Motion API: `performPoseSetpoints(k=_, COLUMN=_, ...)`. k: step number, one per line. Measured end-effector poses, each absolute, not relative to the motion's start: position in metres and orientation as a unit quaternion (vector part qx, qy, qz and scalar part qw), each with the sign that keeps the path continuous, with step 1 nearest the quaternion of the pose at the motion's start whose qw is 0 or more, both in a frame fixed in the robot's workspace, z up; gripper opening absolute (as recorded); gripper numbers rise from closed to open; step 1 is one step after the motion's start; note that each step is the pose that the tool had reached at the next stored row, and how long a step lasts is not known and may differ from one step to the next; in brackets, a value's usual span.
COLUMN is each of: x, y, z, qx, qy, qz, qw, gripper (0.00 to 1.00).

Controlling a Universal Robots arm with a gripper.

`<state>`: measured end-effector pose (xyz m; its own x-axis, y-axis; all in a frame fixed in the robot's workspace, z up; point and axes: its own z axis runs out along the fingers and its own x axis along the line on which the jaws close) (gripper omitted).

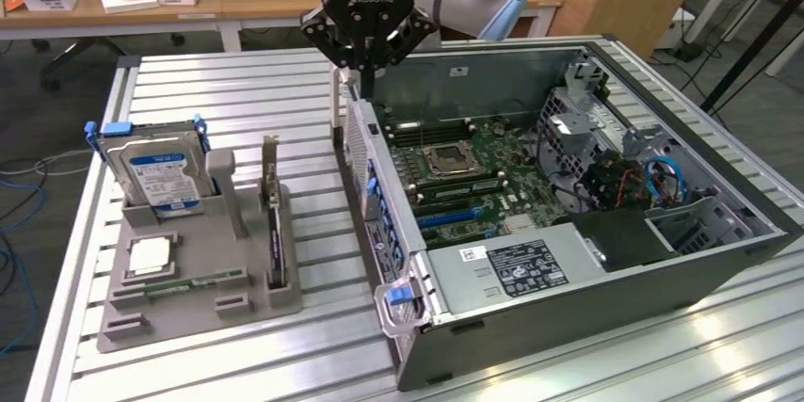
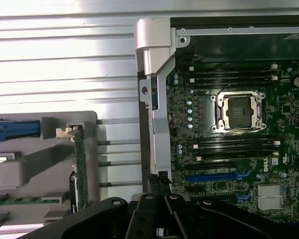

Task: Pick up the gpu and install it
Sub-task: 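Reach for the gpu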

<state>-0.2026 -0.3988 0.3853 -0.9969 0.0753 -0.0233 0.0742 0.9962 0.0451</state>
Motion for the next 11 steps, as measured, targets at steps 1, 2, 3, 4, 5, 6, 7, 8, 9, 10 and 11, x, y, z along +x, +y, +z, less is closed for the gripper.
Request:
performPoseSetpoints(k=1, x=-0.203, y=-0.399, z=0.385, qx=0.037, qy=0.999, qz=0.022, qw=0.012, gripper=0.11)
performPoseSetpoints(k=2, x=-0.205, y=-0.399, z=0.385, qx=0.037, qy=0.999, qz=0.022, qw=0.012, gripper=0.11)
performPoseSetpoints(k=3, x=-0.206, y=-0.399, z=0.385, qx=0.037, qy=0.999, qz=0.022, qw=0.012, gripper=0.11)
performPoseSetpoints(k=4, x=-0.207, y=-0.399, z=0.385, qx=0.037, qy=0.999, qz=0.022, qw=0.012, gripper=0.11)
performPoseSetpoints(k=5, x=-0.208, y=-0.399, z=0.385, qx=0.037, qy=0.999, qz=0.022, qw=0.012, gripper=0.11)
performPoseSetpoints(k=6, x=-0.209, y=-0.399, z=0.385, qx=0.037, qy=0.999, qz=0.022, qw=0.012, gripper=0.11)
performPoseSetpoints(k=7, x=-0.210, y=-0.399, z=0.385, qx=0.037, qy=0.999, qz=0.022, qw=0.012, gripper=0.11)
performPoseSetpoints(k=8, x=-0.211, y=-0.399, z=0.385, qx=0.037, qy=0.999, qz=0.022, qw=0.012, gripper=0.11)
performPoseSetpoints(k=9, x=-0.212, y=-0.399, z=0.385, qx=0.037, qy=0.999, qz=0.022, qw=0.012, gripper=0.11)
performPoseSetpoints(k=10, x=-0.213, y=-0.399, z=0.385, qx=0.037, qy=0.999, qz=0.022, qw=0.013, gripper=0.11)
performPoseSetpoints(k=11, x=-0.215, y=-0.399, z=0.385, qx=0.037, qy=0.999, qz=0.022, qw=0.012, gripper=0.11)
